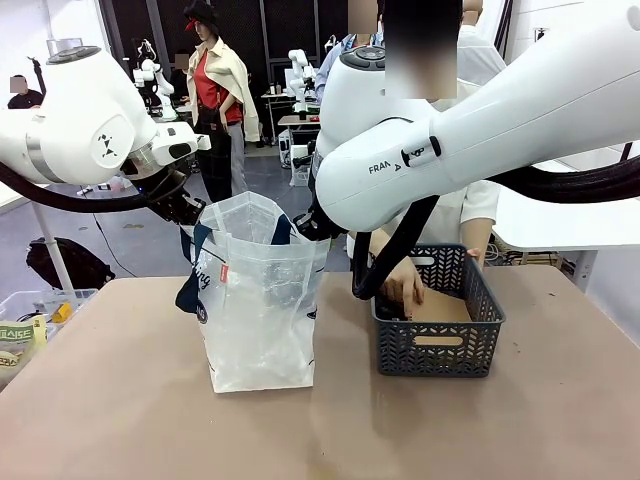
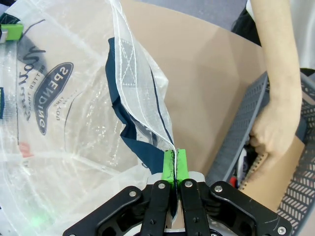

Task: Transfer purchased items from the store into the shopping bag.
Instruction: Move the Reusable shopping bag to the right side of the table.

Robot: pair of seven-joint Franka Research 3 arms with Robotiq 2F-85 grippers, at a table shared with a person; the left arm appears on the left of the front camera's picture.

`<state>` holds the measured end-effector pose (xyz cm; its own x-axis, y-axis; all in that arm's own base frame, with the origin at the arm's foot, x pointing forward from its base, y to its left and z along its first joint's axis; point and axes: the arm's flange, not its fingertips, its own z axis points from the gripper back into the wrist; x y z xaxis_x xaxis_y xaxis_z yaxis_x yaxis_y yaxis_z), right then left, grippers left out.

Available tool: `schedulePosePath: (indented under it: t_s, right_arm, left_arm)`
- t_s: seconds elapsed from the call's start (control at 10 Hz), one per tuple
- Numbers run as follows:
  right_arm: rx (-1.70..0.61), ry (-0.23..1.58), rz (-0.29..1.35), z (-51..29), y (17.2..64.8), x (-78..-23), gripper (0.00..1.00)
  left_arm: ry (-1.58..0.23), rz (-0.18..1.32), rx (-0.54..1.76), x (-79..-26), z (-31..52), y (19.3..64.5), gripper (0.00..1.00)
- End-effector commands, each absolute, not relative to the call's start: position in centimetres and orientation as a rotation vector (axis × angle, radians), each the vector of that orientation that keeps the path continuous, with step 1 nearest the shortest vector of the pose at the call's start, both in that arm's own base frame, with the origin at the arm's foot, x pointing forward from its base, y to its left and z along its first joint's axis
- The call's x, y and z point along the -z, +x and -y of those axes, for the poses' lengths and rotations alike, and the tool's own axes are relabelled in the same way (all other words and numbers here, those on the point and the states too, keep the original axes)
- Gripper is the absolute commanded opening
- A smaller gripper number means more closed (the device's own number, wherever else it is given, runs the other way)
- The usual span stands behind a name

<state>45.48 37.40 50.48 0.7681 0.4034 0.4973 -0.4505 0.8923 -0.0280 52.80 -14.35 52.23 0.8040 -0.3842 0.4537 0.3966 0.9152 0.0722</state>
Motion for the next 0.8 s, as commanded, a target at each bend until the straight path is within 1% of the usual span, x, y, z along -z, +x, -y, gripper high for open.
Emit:
schedulePosePath:
  t_s: [0.0, 0.7]
  right_arm:
    - [-0.465, 0.098, 0.515, -37.52, 45.44, -50.36, 0.0]
    - [-0.465, 0.098, 0.515, -37.52, 45.44, -50.36, 0.0]
  left_arm:
    - [-0.022, 0.479, 0.414, -52.49, 14.13, 52.72, 0.0]
    - [-0.022, 0.479, 0.414, -52.49, 14.13, 52.72, 0.0]
